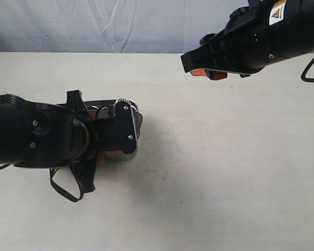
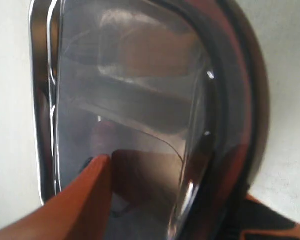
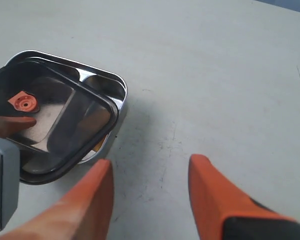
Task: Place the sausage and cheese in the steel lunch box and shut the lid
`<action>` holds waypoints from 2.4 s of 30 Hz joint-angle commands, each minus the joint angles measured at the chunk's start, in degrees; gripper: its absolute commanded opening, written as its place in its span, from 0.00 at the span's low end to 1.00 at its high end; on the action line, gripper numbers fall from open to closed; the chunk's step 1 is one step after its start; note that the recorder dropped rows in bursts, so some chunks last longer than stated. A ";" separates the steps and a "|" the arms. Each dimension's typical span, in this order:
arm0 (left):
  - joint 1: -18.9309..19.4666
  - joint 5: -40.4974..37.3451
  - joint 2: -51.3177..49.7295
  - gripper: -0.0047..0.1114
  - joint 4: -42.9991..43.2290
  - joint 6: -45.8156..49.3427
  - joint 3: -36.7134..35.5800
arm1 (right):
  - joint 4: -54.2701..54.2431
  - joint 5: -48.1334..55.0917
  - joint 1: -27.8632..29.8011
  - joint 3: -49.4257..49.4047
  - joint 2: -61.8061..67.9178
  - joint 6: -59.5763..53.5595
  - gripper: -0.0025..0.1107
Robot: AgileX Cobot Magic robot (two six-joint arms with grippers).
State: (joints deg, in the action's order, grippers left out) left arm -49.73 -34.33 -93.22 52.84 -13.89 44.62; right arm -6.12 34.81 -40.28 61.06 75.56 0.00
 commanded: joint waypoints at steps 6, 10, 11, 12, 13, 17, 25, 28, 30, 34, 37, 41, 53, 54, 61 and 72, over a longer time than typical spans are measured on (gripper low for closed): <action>-0.09 0.28 -0.40 0.45 -2.41 -0.46 -0.65 | 0.06 0.97 0.31 -0.23 -0.39 0.00 0.43; -0.09 2.04 -0.40 0.45 -3.20 -0.46 -0.65 | 0.06 1.02 0.31 -0.23 -0.39 0.00 0.43; -0.09 2.31 -0.40 0.45 -3.35 -0.46 -0.65 | 0.06 1.11 0.31 -0.23 -0.39 0.00 0.43; -0.09 2.44 -0.40 0.45 -3.54 -0.46 -0.65 | 0.06 1.17 0.31 -0.23 -0.39 0.00 0.43; -0.09 2.44 -0.40 0.45 -3.97 -0.46 -0.65 | 0.06 1.46 0.31 -0.23 -0.39 0.00 0.43; -0.09 1.94 -0.40 0.45 -5.44 -0.13 -0.65 | 0.06 2.20 0.31 -0.23 -0.39 0.00 0.43; -0.09 2.05 -0.40 0.45 -8.46 2.29 -0.65 | -0.60 2.20 0.31 -0.23 -0.39 0.00 0.43; -0.09 2.20 -0.40 0.45 -8.46 2.40 -0.65 | -0.73 2.30 0.31 -0.23 -0.39 0.00 0.43; -0.09 2.44 -0.40 0.45 -8.46 2.40 -0.65 | -0.73 2.30 0.31 -0.23 -0.39 0.00 0.43; -0.09 3.15 -0.40 0.45 -9.31 2.40 -0.65 | -0.85 2.54 0.31 -0.23 -0.39 0.00 0.43; -0.09 3.42 -0.52 0.45 -9.83 2.40 -0.65 | -0.95 2.54 0.31 -0.23 -0.39 0.00 0.43; -0.09 3.67 -0.51 0.45 -9.83 2.40 -0.65 | -1.07 2.64 0.31 -0.23 -0.39 0.00 0.43; 0.49 6.14 -0.51 0.45 -9.60 2.40 -0.65 | -1.18 3.47 0.31 -0.23 -0.39 0.00 0.43; 1.29 6.16 -0.51 0.45 -9.50 2.40 -0.65 | -1.45 3.47 0.31 -0.23 -0.39 0.00 0.43; 2.91 8.72 -0.51 0.45 -11.95 2.40 -0.65 | -1.69 3.47 0.31 -0.23 -0.39 0.00 0.43; 2.91 7.35 -0.51 0.45 -14.22 2.40 -0.65 | -10.85 5.90 0.31 -0.23 -0.04 0.00 0.43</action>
State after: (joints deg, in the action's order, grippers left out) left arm -46.93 -26.78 -93.22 44.56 -10.28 44.62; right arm -15.78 40.85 -40.28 61.06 75.47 0.00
